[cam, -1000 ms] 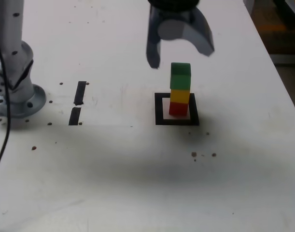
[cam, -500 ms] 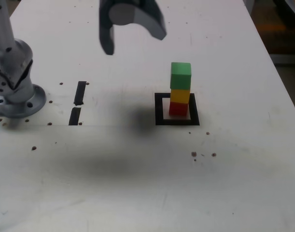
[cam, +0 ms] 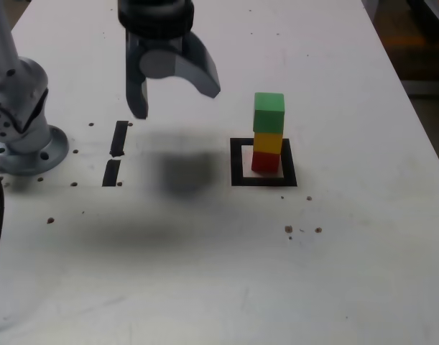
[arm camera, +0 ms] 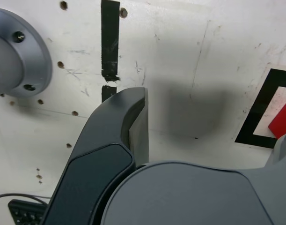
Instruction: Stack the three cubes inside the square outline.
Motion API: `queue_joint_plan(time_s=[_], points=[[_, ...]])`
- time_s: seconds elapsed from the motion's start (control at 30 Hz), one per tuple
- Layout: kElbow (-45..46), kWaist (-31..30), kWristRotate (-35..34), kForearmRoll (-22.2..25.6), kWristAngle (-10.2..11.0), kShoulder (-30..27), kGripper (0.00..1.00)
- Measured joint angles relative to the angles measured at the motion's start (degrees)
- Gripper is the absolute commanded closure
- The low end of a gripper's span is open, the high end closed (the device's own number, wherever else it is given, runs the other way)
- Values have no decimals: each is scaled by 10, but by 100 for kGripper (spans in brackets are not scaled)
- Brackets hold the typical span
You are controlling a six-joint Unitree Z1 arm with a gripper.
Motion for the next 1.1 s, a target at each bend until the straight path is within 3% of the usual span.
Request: queue_joint_plan(time_s=[0.27, 0.6, 1.1], points=[[80, 1, 0, -95, -10, -4, 0], [140, 1, 0, -171, -12, -5, 0], [187, 1, 0, -198, -11, -15, 0]])
